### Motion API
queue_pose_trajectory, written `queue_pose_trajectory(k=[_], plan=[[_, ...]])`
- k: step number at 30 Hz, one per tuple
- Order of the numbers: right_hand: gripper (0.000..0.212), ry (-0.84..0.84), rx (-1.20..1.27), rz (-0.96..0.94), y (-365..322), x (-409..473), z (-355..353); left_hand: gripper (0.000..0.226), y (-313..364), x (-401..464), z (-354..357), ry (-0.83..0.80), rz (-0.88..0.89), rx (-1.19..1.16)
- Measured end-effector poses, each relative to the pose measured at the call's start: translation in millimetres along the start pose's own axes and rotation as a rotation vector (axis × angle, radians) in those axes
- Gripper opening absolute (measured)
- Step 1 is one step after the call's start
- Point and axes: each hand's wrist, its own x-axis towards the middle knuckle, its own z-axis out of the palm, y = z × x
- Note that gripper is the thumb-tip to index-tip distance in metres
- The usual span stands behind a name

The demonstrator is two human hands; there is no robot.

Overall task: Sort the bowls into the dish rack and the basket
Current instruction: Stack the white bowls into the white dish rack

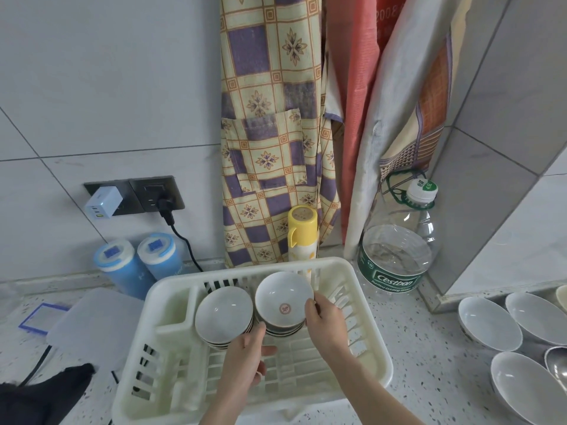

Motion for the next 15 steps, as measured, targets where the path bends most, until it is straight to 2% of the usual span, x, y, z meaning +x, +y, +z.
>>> queue_pose_trajectory(k=[2, 6, 15], plan=[[0.033, 0.007, -0.060, -0.011, -1.0, -0.7, 0.8, 0.031, 0.9, 0.8, 3.5, 0.004, -0.015, -0.029], [0.021, 0.000, -0.186, -0.059, -1.3, -2.9, 3.1, 0.026, 0.5, 2.5, 7.5, -0.015, -0.010, -0.079], [0.024, 0.011, -0.260, -0.072, 2.4, 0.3, 9.3, 0.026, -4.8, 4.7, 8.2, 0.024, 0.059, 0.029]])
